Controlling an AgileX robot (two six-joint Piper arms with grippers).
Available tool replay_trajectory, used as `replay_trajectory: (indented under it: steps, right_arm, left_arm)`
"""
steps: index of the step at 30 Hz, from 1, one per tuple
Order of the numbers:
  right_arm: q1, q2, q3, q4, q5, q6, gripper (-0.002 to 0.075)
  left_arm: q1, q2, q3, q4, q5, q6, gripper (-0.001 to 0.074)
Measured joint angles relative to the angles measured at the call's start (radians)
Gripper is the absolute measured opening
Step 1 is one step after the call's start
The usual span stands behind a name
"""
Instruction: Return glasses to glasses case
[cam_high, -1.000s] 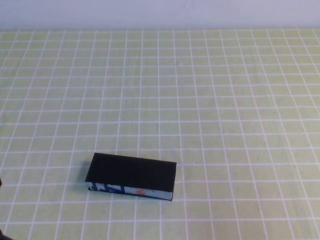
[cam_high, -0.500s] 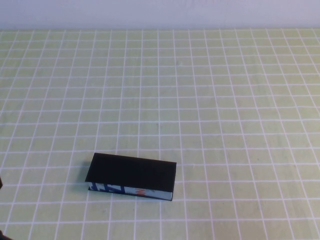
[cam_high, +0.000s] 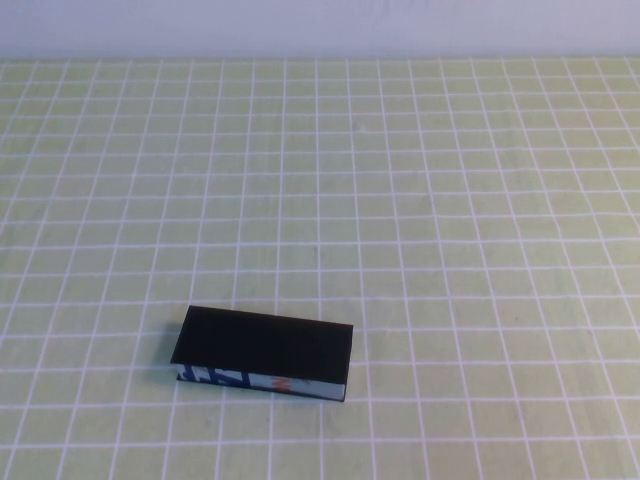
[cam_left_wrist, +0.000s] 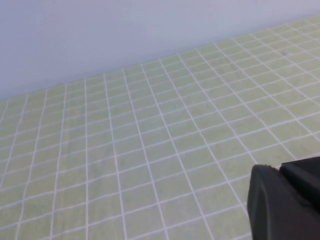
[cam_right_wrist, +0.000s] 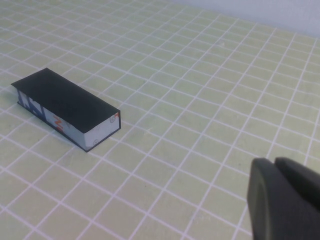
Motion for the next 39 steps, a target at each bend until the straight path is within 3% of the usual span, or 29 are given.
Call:
replay_trajectory:
  steps: [11, 18, 39]
  right_arm:
    - [0.0, 0.0, 0.0, 0.004, 0.002, 0.0, -0.0018]
    - [0.0, 0.0, 0.0, 0.015, 0.002, 0.0, -0.0018]
    - [0.0, 0.0, 0.0, 0.02, 0.002, 0.0, -0.0018]
  left_arm:
    - [0.0, -0.138, 0.272, -0.081, -0.243, -0.048, -0.0003]
    - [0.0, -0.142, 0.289, -0.103, -0.06, -0.126, -0.0003]
    - [0.0, -0.144, 0.289, -0.106, -0.054, -0.132, -0.0003]
